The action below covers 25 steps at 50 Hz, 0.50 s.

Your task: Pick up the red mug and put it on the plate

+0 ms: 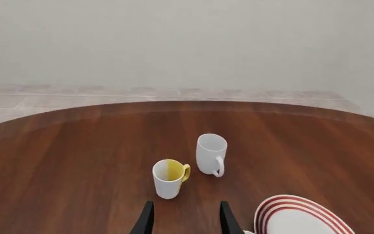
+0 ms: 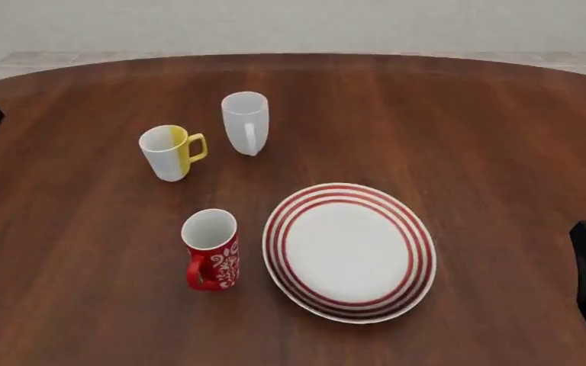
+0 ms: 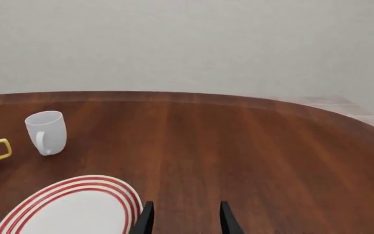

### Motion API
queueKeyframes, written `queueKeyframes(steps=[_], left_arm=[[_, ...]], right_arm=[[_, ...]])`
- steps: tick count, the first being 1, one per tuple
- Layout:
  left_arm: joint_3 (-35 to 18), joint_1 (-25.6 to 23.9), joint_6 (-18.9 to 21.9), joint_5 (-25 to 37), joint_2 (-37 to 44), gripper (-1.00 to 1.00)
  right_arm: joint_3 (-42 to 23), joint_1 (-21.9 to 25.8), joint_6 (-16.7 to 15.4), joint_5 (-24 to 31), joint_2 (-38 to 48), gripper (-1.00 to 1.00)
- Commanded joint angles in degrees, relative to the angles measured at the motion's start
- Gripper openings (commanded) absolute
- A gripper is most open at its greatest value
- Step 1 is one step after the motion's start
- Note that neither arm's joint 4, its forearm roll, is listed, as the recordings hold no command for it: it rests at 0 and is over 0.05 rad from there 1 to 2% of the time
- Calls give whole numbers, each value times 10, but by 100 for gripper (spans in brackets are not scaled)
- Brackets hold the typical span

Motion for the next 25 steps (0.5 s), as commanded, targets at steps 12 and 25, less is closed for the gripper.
queueKeyframes(steps=[12,25], left_arm=[[-98,-76,-10,42,156,100],[-74,-126,-4,22,208,100]], right_arm=[[0,1,-4,2,-4,100],[0,1,-6,2,-4,100]])
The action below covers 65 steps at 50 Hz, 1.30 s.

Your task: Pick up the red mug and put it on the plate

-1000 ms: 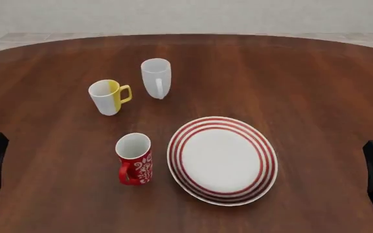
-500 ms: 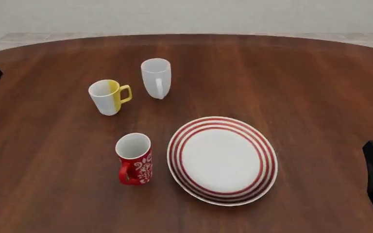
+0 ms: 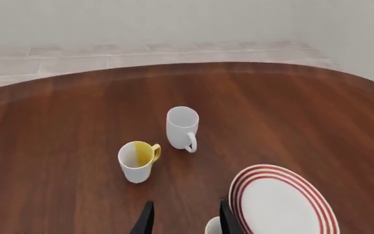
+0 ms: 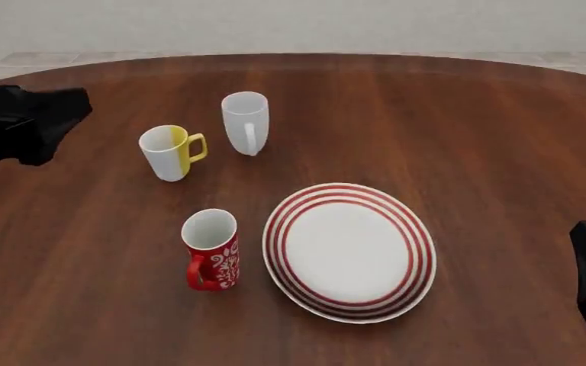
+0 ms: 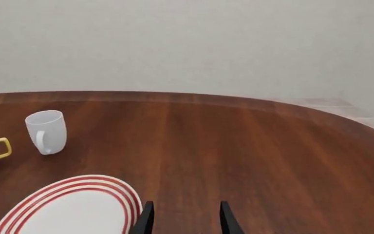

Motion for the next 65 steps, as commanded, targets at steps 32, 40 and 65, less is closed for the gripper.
queueKeyframes(steps=[32,40,65], left_arm=[[131,-104,10,-118,138,100],[145,-133,8,-134,144,100],[174,-174,-7,-205,210,100]], right_arm=[[0,1,-2,3,-5,100],[0,4,-4,3,-6,100],[0,4,-1,4,-8,100]])
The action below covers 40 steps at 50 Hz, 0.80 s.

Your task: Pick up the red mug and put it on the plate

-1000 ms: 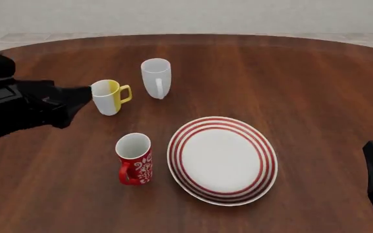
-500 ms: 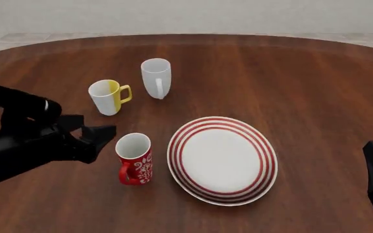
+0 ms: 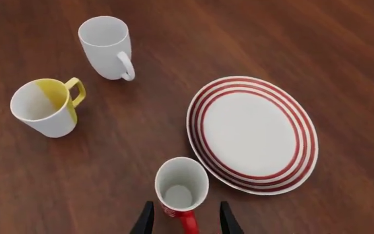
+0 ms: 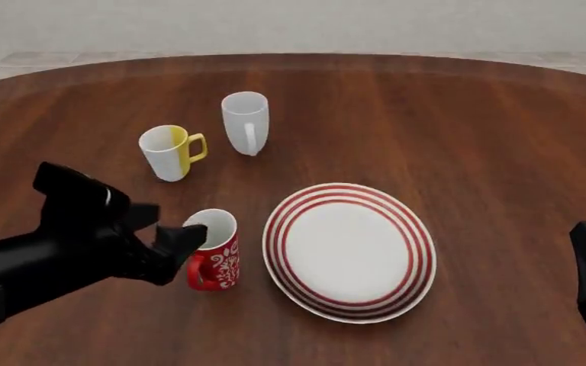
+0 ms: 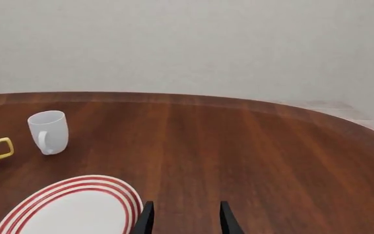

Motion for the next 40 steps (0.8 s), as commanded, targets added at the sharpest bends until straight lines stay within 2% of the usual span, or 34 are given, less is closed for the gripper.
queueKeyframes(steps=[1,14,16,17,20,40], left_arm=[[16,-15,-8,-36,34,100],[36,-7,-22,-53,47,100],[59,-7,-23,-101,75,100],[45,-6,-23,-70,60,100],[43,-5,-25,-65,58,100],[67,-10,-38,-146,139,100]], right_arm=[[0,0,1,0,-1,100],[0,1,1,-1,2,100],[0,0,2,-1,2,100],[0,0,3,-1,3,100],[0,-1,3,-1,3,100],[0,-2,5,0,1,100]])
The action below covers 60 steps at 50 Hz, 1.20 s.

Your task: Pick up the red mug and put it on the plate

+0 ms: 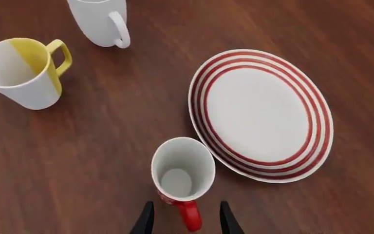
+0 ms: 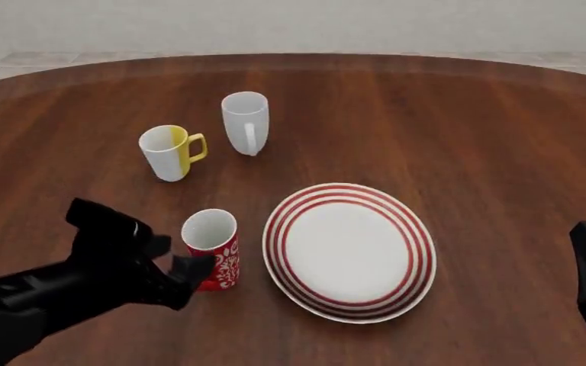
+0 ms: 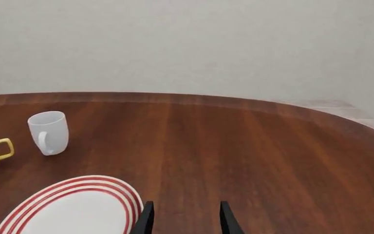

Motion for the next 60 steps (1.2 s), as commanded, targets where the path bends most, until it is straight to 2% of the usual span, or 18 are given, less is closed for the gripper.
queueKeyframes(steps=[1,2,5,7,14,16,17,23,40,41,42,43,45,46,52,54,56,60], left_arm=[[20,-5,-10,-62,55,100],[15,-6,-12,-51,50,100],[31,-7,-11,-101,84,100],[16,-7,-11,-59,57,100],[21,-10,-23,-78,78,100],[27,-10,-25,-92,87,100],[37,-12,-30,-129,119,100],[31,-14,-28,-97,95,100],[40,-14,-28,-123,114,100],[41,-8,-25,-122,113,-100],[41,-8,-25,-122,113,-100],[51,10,-4,-117,88,-100],[52,9,-8,-115,88,-100],[64,10,1,-148,100,-100],[55,14,4,-92,44,-100],[66,13,3,-132,73,-100],[55,11,4,-91,39,-100],[56,12,5,-96,43,-100]], right_arm=[[0,-1,1,0,0,100],[0,0,1,0,0,100],[0,0,1,0,0,100],[0,-1,2,0,0,100],[0,-1,2,1,-1,100],[0,-1,1,0,-1,100],[0,0,1,0,-1,100],[0,0,0,1,-2,100],[0,-1,-1,0,-1,100],[0,0,-1,0,-1,100],[0,0,-1,0,-1,100],[0,0,-1,0,-1,100],[0,0,-2,0,-1,100],[0,0,-2,0,-1,100],[0,1,-2,1,-1,100],[0,1,-2,0,-1,100],[0,1,-2,1,-1,100],[0,2,-2,0,-1,100]])
